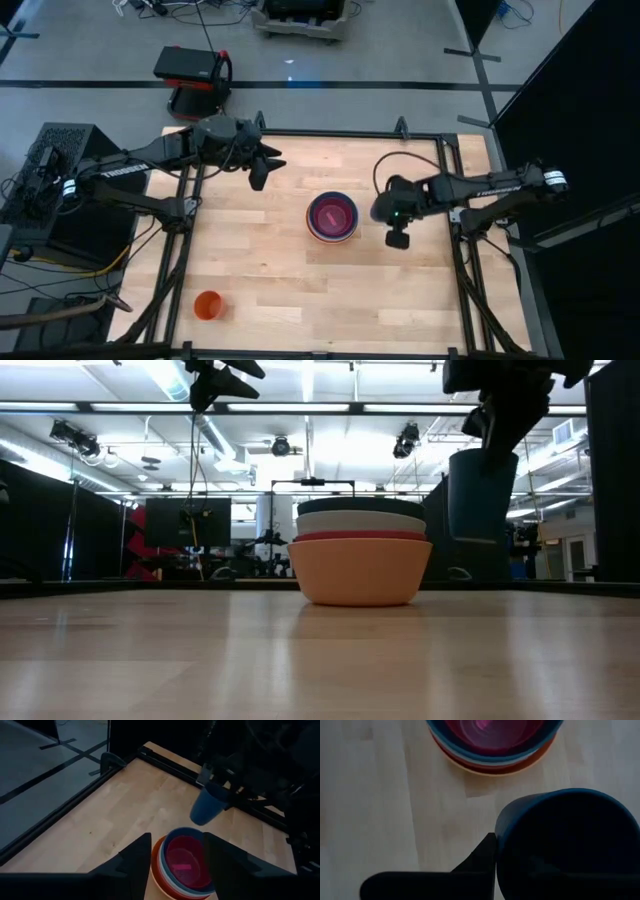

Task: Nest bowls inside each other
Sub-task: Move the blue cup to the right side of the stacked bowls

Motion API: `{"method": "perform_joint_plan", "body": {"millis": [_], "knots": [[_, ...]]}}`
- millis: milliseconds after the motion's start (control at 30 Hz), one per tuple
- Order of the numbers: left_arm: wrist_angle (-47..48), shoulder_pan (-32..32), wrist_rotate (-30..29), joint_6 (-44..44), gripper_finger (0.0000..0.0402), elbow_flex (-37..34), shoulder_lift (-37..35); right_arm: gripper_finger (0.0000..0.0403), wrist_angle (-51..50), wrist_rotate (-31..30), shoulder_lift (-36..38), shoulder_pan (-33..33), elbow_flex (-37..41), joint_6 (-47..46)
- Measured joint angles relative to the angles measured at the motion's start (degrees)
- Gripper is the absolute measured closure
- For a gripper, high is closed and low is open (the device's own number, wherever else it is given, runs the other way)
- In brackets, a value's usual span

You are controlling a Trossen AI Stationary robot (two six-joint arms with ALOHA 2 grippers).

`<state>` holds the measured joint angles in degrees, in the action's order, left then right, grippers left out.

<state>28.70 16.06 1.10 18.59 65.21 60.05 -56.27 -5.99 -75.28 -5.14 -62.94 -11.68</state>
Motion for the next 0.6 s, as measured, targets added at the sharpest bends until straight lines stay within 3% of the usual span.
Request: {"method": "perform_joint_plan", "body": {"millis": [600], "knots": [[0.0, 0.1, -1.2, 0.7, 0.0238, 0.0, 0.0, 0.0403, 3.6, -2.8, -8.7, -7.2, 0.0, -3.1]]}}
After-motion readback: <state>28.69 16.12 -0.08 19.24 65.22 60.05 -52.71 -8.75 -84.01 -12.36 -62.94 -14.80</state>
